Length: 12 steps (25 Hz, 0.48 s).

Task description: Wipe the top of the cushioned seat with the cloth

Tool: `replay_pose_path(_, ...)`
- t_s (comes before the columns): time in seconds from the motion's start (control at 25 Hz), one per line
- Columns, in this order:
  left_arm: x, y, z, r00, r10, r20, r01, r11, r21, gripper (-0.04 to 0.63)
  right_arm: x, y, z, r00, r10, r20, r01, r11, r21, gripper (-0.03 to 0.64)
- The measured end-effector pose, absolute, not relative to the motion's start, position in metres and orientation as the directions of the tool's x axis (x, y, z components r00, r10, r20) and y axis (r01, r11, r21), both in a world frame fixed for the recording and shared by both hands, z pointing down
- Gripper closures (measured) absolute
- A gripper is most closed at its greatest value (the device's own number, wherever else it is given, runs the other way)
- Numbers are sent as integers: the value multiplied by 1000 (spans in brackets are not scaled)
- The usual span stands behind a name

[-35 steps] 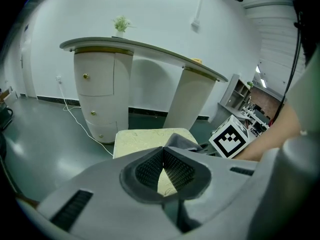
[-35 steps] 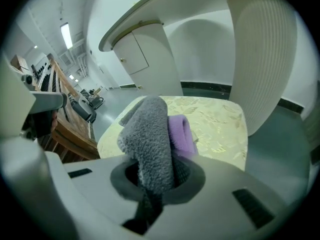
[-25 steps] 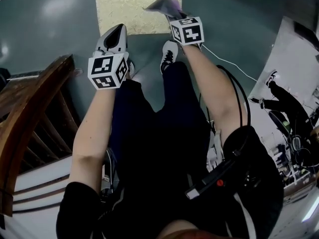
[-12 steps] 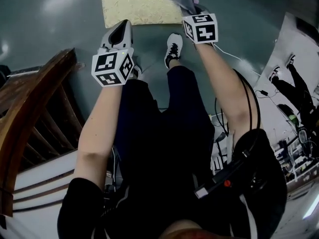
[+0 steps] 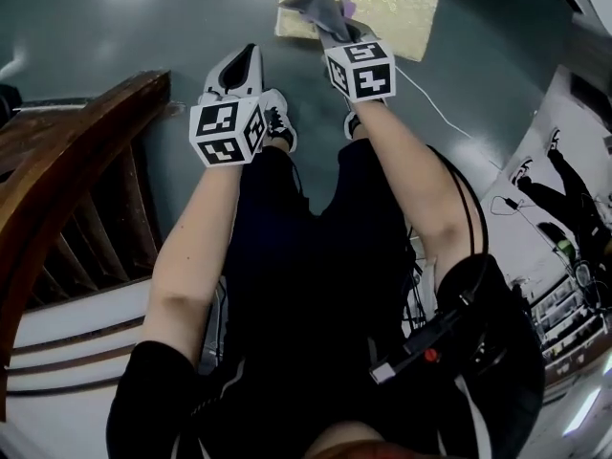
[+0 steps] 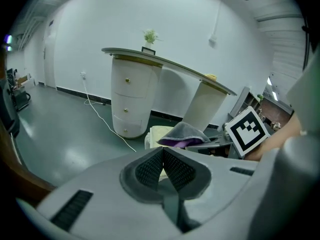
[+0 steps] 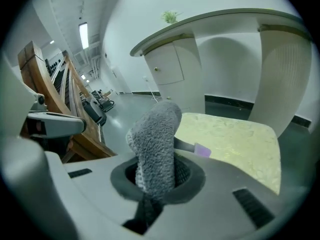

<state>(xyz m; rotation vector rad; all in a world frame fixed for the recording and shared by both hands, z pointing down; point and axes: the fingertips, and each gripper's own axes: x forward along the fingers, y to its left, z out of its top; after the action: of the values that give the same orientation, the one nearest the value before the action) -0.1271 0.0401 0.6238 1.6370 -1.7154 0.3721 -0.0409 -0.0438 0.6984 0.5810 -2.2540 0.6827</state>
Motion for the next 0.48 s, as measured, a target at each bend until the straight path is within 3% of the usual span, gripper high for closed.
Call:
replay_pose_path(0.28,-173,89,624,40,-754,656,-945,185,270,591,-126,0,725,-677,-130,724,-525,775,-352,588)
replay_pose_path(0.48,-170,114,638,11,-734,680,-930,242,277,591,-139,10,771,-622,-75,779,-514,790,-334,588)
